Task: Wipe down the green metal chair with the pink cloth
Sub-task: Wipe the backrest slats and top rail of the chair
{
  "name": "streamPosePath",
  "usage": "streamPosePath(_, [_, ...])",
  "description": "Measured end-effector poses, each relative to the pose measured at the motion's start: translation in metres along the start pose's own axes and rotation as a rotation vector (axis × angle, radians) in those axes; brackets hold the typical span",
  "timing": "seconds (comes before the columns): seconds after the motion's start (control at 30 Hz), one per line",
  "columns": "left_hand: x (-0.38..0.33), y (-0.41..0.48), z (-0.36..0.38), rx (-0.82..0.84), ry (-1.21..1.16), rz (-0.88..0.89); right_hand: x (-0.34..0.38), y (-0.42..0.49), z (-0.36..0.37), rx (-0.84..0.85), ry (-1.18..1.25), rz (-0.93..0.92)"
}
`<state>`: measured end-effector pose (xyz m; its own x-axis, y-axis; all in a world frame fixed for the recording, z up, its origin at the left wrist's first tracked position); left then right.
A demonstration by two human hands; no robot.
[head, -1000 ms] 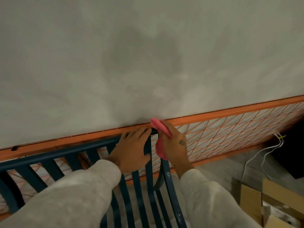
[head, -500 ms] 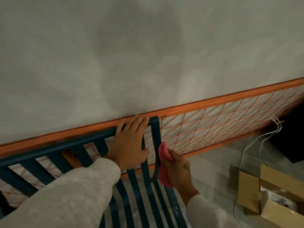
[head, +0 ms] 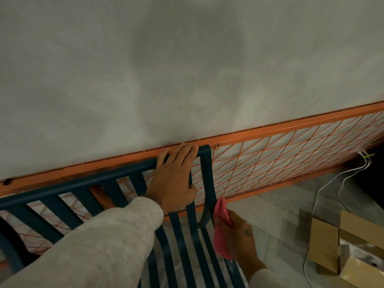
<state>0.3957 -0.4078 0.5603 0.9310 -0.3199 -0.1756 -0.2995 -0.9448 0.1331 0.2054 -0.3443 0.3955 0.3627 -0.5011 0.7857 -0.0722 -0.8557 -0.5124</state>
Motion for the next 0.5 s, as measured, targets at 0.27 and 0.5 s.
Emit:
streamPosePath(0.27, [0.001, -0.001, 0.004, 0.014, 0.004, -0.013, 0.116, 0.024, -0.001, -0.037, 0.015, -0.268])
streamPosePath(0.5, [0.0, 0.0, 0.003, 0.049, 0.027, -0.011, 0.032, 0.01, 0.002, 0.007, -0.034, -0.064])
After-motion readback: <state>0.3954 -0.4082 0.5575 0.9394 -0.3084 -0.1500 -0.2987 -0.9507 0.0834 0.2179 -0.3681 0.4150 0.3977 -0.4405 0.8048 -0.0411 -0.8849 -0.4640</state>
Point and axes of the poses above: each hand's wrist, its own y-axis towards the middle knuckle, its own z-axis out of the palm, x = y × z, the point moved 7 cm from there along y, towards the middle knuckle, and after that the axes turned 6 degrees about z, right-handed, at the moved point
